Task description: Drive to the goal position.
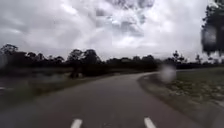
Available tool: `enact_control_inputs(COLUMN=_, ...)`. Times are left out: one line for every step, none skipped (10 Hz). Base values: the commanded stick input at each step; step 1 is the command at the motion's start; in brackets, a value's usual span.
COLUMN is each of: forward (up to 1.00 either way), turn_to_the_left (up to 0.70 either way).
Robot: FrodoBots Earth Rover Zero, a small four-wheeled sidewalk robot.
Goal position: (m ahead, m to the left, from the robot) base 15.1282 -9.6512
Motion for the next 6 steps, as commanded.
enact_control_inputs(forward=0.85, turn_to_the_left=0.00)
enact_control_inputs(forward=0.85, turn_to_the_left=0.00)
enact_control_inputs(forward=0.85, turn_to_the_left=0.00)
enact_control_inputs(forward=0.85, turn_to_the_left=0.00)
enact_control_inputs(forward=0.85, turn_to_the_left=0.00)
enact_control_inputs(forward=0.85, turn_to_the_left=0.00)
